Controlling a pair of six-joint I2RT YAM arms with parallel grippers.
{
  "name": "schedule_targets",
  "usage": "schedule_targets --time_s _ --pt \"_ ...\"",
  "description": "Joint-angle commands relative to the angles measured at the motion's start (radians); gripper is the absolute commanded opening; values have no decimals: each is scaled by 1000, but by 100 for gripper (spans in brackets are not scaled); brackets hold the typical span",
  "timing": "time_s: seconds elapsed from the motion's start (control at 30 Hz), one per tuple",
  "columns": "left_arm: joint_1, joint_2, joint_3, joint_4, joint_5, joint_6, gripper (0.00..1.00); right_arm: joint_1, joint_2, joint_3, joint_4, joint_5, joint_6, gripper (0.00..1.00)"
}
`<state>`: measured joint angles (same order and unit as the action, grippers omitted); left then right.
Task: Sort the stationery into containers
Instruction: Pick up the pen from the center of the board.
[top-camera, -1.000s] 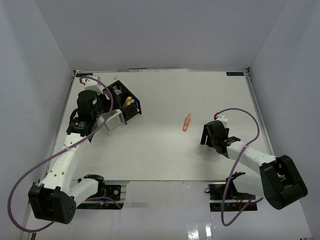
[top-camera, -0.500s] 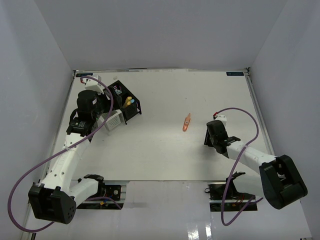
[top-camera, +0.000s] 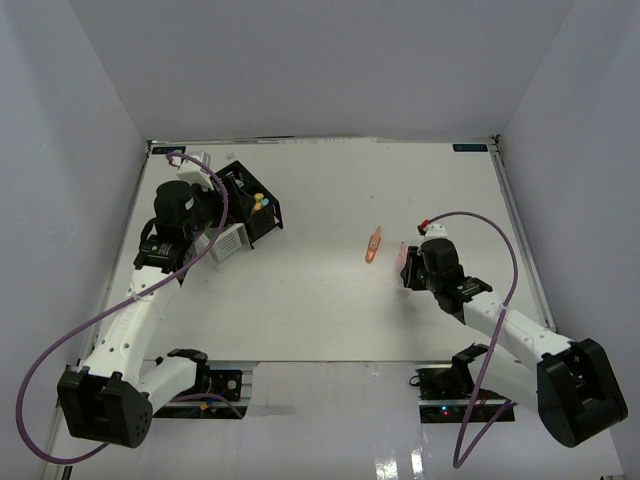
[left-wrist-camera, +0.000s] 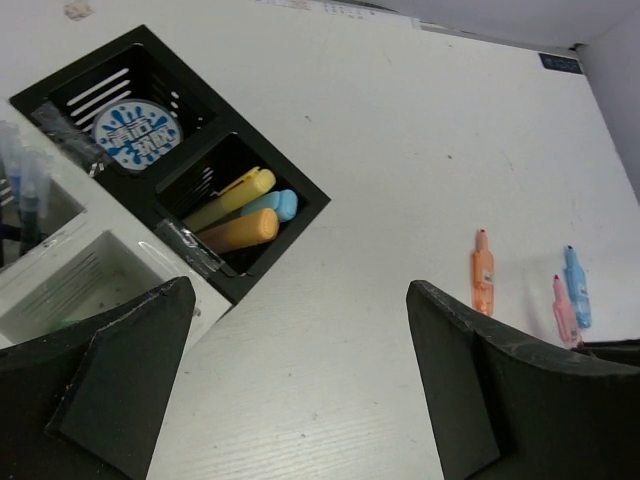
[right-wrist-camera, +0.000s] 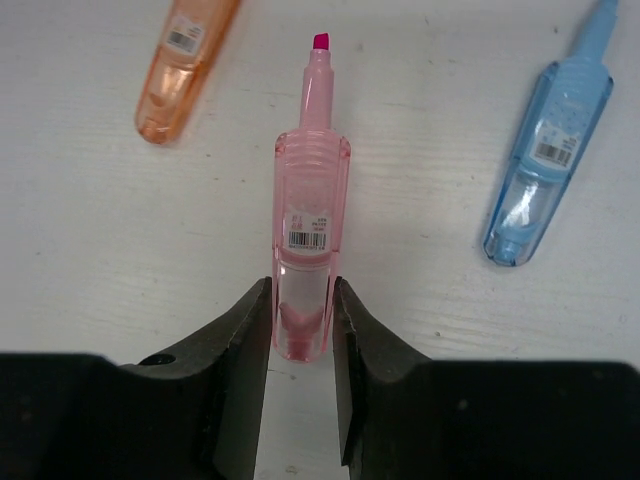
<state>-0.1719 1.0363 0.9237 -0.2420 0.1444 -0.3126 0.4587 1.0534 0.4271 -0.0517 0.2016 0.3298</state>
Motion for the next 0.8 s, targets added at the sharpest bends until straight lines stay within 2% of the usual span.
schedule_targets --time_s 0.0,0.1,0.13,0.23,0.33,0.47,0.6,0.77 --pt "5 -10 -16 53 150 -29 98 9 -64 2 79 -119 -87 19" --pt "6 7 -31 90 251 -72 98 17 -116 16 79 -188 -120 20" --pt "5 13 -36 102 329 -86 98 20 -137 34 76 -230 -126 21" --pt "5 53 -65 148 479 -170 98 32 -154 79 58 -374 -170 22" --pt "-6 79 -103 205 566 -282 98 43 -151 143 18 -489 -207 24" --pt "-95 65 -155 296 512 -382 98 73 -138 203 16 -574 -235 25" --pt "-250 71 -158 340 379 -436 98 138 -110 243 16 -573 -255 26" --pt "-330 114 -167 420 284 -503 98 199 -76 269 36 -559 -256 25"
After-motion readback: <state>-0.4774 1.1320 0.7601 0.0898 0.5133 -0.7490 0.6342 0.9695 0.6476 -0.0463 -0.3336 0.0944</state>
